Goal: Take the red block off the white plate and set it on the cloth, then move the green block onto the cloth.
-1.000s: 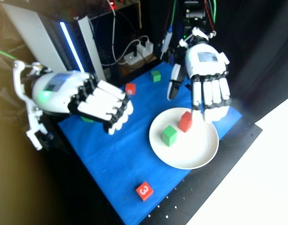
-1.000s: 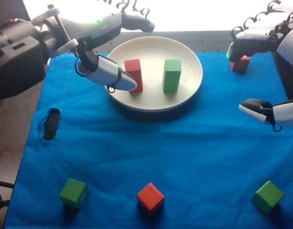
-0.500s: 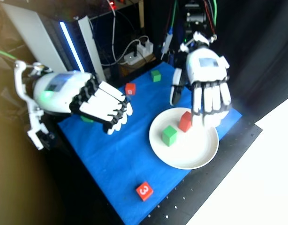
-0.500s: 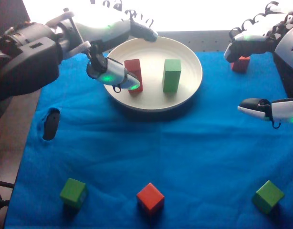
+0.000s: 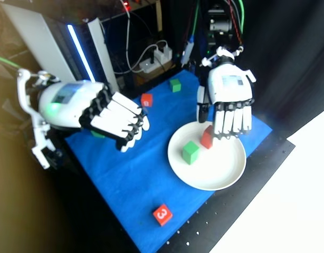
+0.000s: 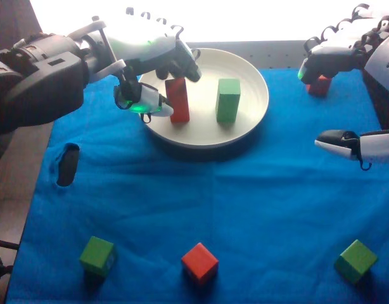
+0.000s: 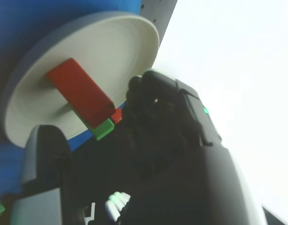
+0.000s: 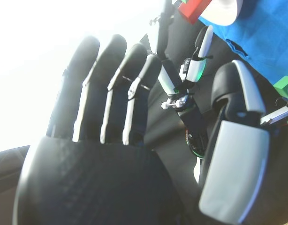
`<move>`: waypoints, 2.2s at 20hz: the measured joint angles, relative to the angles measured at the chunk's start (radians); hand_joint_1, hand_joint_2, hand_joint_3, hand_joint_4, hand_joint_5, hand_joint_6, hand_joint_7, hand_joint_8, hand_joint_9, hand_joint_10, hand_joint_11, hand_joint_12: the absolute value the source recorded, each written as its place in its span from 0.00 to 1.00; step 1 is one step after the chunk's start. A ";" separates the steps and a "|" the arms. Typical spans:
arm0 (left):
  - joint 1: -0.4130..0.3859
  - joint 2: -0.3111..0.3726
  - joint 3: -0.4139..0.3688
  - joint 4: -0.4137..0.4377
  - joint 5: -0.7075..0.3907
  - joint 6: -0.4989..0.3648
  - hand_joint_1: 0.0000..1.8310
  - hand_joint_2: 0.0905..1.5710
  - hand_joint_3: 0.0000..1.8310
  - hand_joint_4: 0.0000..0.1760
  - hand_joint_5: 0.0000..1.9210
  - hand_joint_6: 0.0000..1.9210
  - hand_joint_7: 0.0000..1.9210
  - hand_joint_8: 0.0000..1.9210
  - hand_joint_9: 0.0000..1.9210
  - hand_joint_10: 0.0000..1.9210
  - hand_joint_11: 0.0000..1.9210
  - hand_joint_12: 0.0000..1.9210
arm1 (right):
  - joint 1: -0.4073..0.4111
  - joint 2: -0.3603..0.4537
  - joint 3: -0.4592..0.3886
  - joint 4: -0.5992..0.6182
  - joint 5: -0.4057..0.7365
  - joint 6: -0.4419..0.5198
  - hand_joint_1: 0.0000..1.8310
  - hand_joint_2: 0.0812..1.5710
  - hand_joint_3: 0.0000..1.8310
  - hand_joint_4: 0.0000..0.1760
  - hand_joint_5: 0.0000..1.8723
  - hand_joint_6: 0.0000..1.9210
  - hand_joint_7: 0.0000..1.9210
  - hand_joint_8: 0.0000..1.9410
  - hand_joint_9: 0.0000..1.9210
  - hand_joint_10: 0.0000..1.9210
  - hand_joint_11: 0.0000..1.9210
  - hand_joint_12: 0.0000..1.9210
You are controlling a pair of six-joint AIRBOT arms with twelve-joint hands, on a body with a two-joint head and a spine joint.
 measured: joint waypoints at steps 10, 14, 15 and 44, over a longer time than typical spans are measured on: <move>0.018 -0.016 0.026 -0.038 -0.005 -0.001 0.69 0.74 0.00 0.00 0.41 0.55 0.46 0.72 0.46 0.79 0.40 0.95 | 0.000 0.000 0.000 0.000 0.000 0.000 0.55 0.39 0.25 0.00 0.38 0.41 0.39 0.45 0.34 0.59 0.23 0.87; 0.019 -0.003 0.006 -0.058 -0.023 0.001 0.74 0.74 0.00 0.00 0.38 0.62 0.43 0.65 0.44 0.76 0.36 0.86 | 0.000 0.000 0.000 0.000 0.000 0.000 0.56 0.37 0.27 0.00 0.38 0.43 0.38 0.50 0.32 0.65 0.22 0.91; 0.019 0.026 -0.031 -0.059 -0.052 0.000 0.74 0.75 0.00 0.00 0.37 0.64 0.42 0.67 0.42 0.77 0.35 0.86 | 0.000 0.000 0.000 0.000 0.000 0.000 0.55 0.37 0.27 0.00 0.38 0.43 0.38 0.50 0.32 0.66 0.23 0.91; 0.407 0.469 -0.558 0.005 -0.583 -0.082 0.51 0.79 0.00 0.78 0.36 0.74 0.33 0.41 0.32 0.28 0.15 0.61 | 0.000 0.001 -0.003 0.000 0.000 0.000 0.54 0.41 0.18 0.00 0.38 0.44 0.39 0.50 0.33 0.63 0.22 0.88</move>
